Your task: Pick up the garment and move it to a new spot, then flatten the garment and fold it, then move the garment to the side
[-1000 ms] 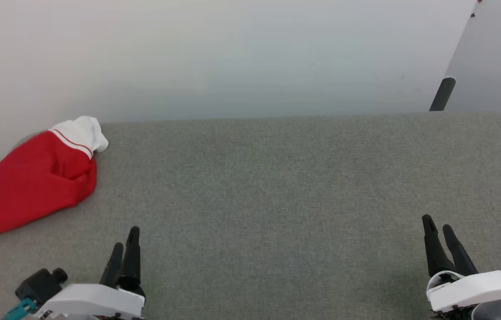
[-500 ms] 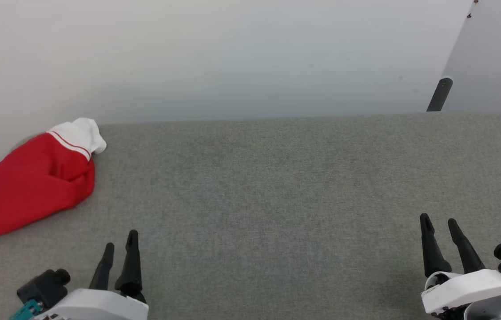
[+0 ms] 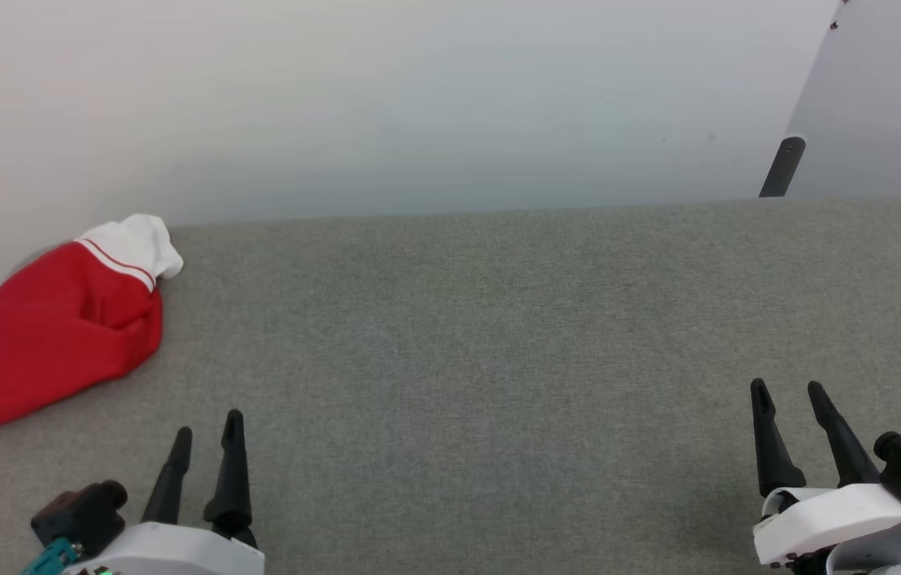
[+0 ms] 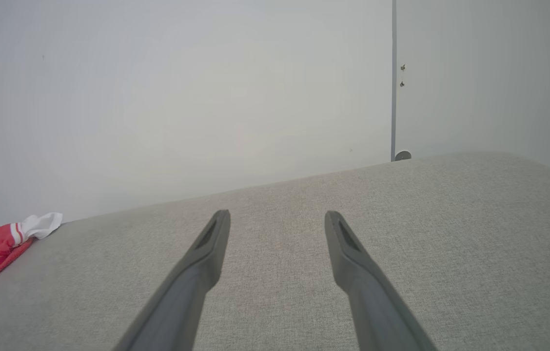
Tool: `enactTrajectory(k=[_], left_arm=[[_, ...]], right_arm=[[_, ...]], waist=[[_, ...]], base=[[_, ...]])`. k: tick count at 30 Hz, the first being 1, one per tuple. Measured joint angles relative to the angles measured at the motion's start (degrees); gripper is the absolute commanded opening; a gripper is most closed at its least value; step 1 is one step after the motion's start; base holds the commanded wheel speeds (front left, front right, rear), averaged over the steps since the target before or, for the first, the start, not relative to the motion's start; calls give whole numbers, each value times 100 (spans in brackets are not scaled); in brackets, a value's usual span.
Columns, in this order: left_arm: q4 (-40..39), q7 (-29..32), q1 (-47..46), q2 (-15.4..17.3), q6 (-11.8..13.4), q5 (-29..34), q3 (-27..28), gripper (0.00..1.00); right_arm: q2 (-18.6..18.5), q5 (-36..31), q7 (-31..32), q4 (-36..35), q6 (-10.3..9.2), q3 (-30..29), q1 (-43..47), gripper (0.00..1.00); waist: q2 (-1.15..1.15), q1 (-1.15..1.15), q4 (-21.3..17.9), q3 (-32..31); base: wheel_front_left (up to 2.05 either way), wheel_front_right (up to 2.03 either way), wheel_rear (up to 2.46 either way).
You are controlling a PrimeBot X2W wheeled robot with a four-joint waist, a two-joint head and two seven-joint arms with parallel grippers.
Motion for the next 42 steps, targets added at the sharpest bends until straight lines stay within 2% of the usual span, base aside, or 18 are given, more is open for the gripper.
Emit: enactTrajectory(k=[30,42], left_arm=[[-155,-357,79,-99,-255,1919,325,100],[-202,-478,116,-148,-385,2506,466,100]], right_arm=[[-100,-1570,-397,-192,1,-11,-44,100],[-111,-2114,-524,-296,2,-9,21,100]], waist=[[0,0,-33,-62],[0,0,-49,-60]], base=[[0,0,0],[0,0,0]])
